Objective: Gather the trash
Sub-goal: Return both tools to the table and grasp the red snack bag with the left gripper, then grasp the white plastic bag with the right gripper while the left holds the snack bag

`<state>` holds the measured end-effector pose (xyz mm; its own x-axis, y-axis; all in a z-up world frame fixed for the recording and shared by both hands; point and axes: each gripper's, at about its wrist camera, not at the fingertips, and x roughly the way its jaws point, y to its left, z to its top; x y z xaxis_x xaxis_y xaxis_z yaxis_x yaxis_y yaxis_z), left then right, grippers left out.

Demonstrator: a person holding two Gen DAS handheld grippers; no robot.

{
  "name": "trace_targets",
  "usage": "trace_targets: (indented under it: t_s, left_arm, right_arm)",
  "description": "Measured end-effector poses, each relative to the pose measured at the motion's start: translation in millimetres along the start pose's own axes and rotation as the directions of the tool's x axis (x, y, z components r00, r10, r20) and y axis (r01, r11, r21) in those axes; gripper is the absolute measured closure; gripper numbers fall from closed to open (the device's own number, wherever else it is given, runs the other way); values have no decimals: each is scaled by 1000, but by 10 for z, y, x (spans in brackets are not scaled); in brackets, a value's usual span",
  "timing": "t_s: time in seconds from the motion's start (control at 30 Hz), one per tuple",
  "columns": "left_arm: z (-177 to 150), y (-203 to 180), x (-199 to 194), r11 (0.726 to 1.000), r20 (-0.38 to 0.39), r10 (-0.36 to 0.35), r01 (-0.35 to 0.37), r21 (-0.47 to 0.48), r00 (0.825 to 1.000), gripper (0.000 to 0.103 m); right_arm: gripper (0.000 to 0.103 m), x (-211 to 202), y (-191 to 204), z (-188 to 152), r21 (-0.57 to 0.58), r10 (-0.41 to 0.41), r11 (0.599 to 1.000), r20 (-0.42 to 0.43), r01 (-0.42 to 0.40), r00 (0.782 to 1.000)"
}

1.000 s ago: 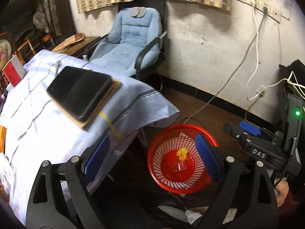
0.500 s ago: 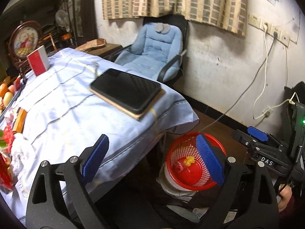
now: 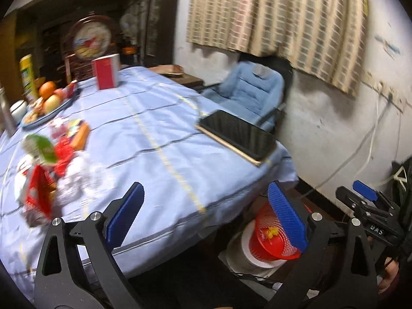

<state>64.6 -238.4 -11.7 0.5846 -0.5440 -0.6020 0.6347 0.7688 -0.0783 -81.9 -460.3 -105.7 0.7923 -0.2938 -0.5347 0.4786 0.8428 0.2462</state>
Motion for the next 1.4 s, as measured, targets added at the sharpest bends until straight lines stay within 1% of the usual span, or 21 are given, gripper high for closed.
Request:
trace_targets:
  t_s: [0.1, 0.23, 0.3, 0.33, 0.4, 0.5, 0.6, 0.67, 0.7, 0.8, 0.9, 0.93, 0.97, 1.0, 1.03, 1.07, 1.13, 1.2, 1.3, 1.4]
  left_arm:
    - [-37, 290, -103, 998, 20, 37, -35, -57, 999, 9]
    - [-153, 851, -215, 978, 38, 143, -136, -159, 989, 8]
    - [-216, 1122, -246, 960, 35, 193, -182, -214, 981, 7]
    - [-260, 1305, -252, 945, 25, 223, -210, -251, 975, 7]
    - [-338, 1596, -254, 919, 1, 251, -238, -313, 968, 7]
    - [-504, 2005, -205, 881, -49, 245, -244, -405, 968, 7]
    - [-608, 2209, -142, 864, -77, 210, -222, -453, 975, 7]
    - [-639, 2318, -89, 862, -92, 167, -191, -470, 982, 7]
    - [-638, 2329, -48, 867, -101, 148, -178, -466, 984, 7]
    - [-605, 2298, 37, 877, -116, 139, -176, -447, 984, 7]
    - [-559, 2333, 109, 871, -117, 133, -172, -460, 984, 8]
    - [-560, 2355, 105, 868, -106, 127, -163, -469, 986, 14]
    - [-554, 2368, 102, 869, -98, 124, -156, -470, 987, 28]
    - [-549, 2376, 76, 874, -86, 122, -148, -464, 989, 37]
    - [-536, 2376, 58, 880, -76, 119, -141, -454, 990, 54]
    - [-515, 2367, 49, 884, -69, 120, -138, -448, 990, 59]
    - [-509, 2369, -80, 887, -33, 139, -140, -440, 990, 63]
    - [-495, 2384, -187, 888, -4, 159, -145, -436, 987, 64]
    - [-497, 2458, -413, 883, 37, 192, -156, -443, 981, 64]
    - [-528, 2560, -604, 874, 61, 236, -185, -450, 970, 64]
  right_arm:
    - [15, -24, 266, 10, -53, 21, 998, 2, -21, 1000]
    - [14, -13, 662, -12, -130, 54, 990, -12, -55, 998]
    - [14, 22, 845, -37, -159, 73, 984, -28, -77, 997]
    - [14, 53, 968, -49, -177, 85, 980, -40, -91, 996]
    - [14, 112, 1145, -61, -203, 103, 973, -61, -114, 993]
    - [14, 223, 1463, -61, -250, 153, 953, -99, -174, 983]
    - [14, 308, 1758, -55, -290, 199, 930, -123, -227, 972]
    - [14, 321, 1927, -93, -316, 218, 916, -128, -248, 967]
    - [14, 340, 2003, -100, -328, 224, 909, -130, -256, 966]
    - [14, 384, 2177, -120, -348, 242, 896, -139, -276, 960]
    - [14, 428, 2251, -121, -347, 254, 891, -154, -293, 955]
    - [14, 444, 2272, -118, -341, 258, 891, -159, -299, 953]
    - [14, 458, 2288, -113, -337, 262, 891, -163, -304, 951]
    - [14, 476, 2295, -96, -331, 270, 891, -169, -312, 948]
    - [14, 495, 2323, -103, -328, 274, 890, -173, -318, 946]
    - [14, 518, 2351, -102, -323, 280, 889, -180, -326, 943]
    - [14, 561, 2398, -91, -315, 293, 885, -195, -343, 936]
    - [14, 599, 2464, -78, -313, 306, 879, -205, -359, 930]
    - [14, 647, 2594, -58, -327, 321, 867, -214, -377, 923]
    - [14, 730, 2785, -37, -350, 331, 850, -225, -393, 916]
